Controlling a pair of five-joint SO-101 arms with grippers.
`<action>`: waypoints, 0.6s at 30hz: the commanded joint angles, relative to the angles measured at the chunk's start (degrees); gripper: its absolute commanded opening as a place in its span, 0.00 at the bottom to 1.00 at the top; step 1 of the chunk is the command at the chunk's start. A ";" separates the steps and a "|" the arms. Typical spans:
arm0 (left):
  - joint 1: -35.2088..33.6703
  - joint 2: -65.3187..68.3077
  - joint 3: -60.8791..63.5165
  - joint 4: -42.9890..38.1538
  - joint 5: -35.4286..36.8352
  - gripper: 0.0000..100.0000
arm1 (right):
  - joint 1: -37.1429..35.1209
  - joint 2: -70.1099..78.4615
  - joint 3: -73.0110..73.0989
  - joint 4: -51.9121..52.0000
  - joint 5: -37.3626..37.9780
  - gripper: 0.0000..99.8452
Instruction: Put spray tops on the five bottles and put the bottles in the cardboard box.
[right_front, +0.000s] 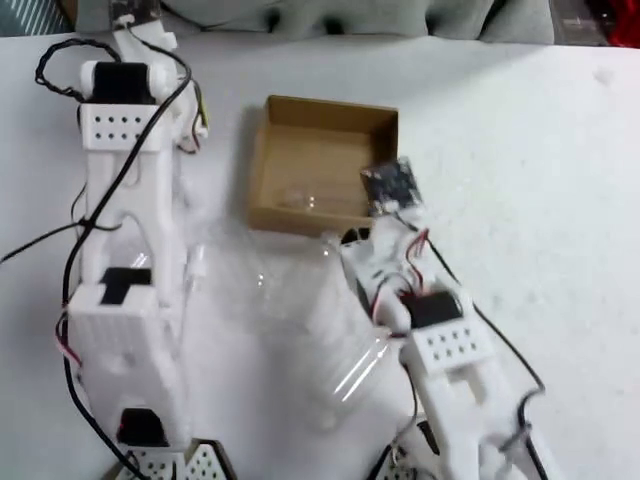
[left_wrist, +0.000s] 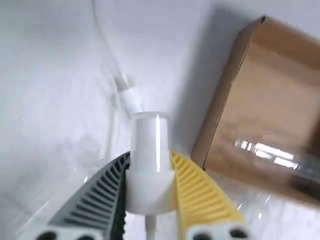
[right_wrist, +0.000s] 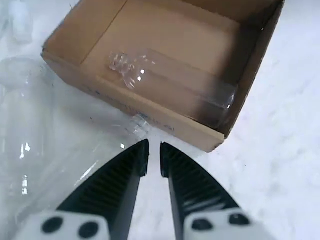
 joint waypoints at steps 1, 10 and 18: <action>-0.57 -10.86 12.31 -1.49 -4.48 0.02 | 1.63 6.90 -11.34 5.85 7.03 0.02; 0.04 -23.60 42.99 -19.34 -4.57 0.02 | 2.68 25.36 -44.48 30.20 17.32 0.14; 0.57 -31.52 58.99 -33.14 -4.57 0.02 | 2.68 46.46 -63.56 35.03 31.74 0.19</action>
